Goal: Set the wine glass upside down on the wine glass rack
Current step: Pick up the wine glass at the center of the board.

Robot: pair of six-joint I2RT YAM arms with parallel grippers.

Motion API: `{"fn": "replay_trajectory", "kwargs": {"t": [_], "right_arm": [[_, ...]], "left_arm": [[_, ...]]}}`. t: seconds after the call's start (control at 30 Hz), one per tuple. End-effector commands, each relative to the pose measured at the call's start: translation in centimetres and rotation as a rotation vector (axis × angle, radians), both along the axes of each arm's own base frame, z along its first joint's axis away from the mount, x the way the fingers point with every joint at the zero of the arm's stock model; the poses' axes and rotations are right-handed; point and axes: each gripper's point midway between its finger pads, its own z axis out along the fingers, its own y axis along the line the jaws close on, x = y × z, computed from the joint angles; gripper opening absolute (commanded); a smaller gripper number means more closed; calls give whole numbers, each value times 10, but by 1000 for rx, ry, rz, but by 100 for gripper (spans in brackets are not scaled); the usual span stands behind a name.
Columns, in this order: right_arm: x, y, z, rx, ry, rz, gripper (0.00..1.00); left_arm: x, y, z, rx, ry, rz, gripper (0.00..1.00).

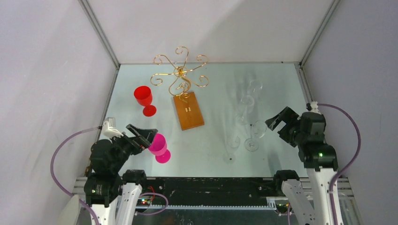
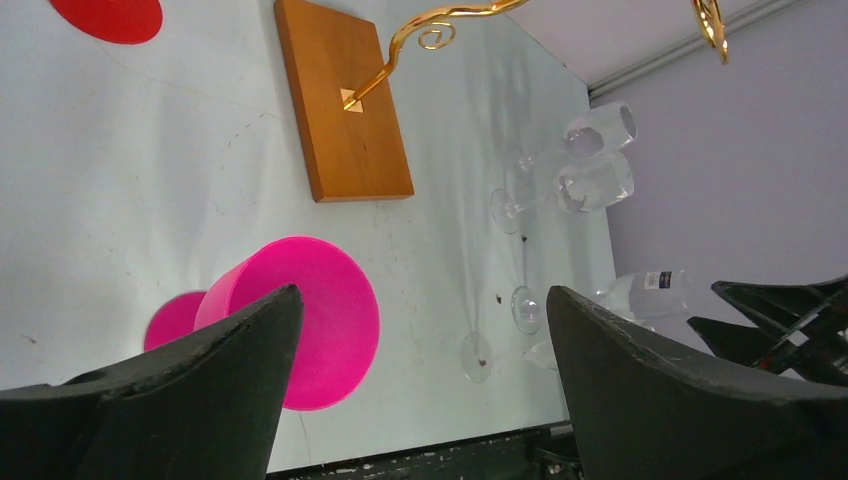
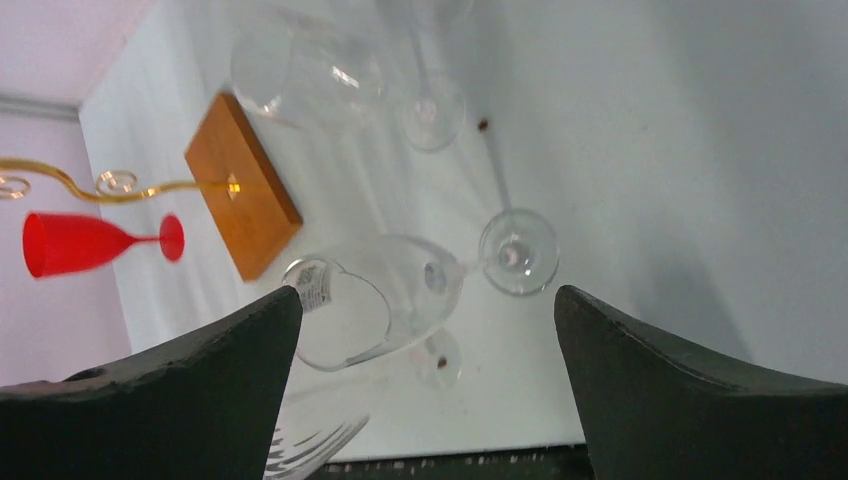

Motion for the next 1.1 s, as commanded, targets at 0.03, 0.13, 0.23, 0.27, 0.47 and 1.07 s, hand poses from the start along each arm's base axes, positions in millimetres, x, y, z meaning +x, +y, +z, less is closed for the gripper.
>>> {"fn": "replay_trajectory", "kwargs": {"t": [0.03,0.13,0.23,0.27,0.47,1.07], "right_arm": [[-7,30,-10,136,168,111,100],[-8,37,-6,131,147,187,100],[-8,34,-2,124,114,184,100],[-10,37,0,134,106,210,100],[-21,45,-3,132,129,304,100],[-48,73,17,261,117,447,100]], "left_arm": [[3,5,5,-37,83,57,98],[-4,5,-5,-18,174,46,98],[-3,3,-5,-14,164,31,98],[-2,3,-2,-2,140,26,98],[5,1,-4,57,107,-25,98],[6,32,-10,287,364,5,91]]}}
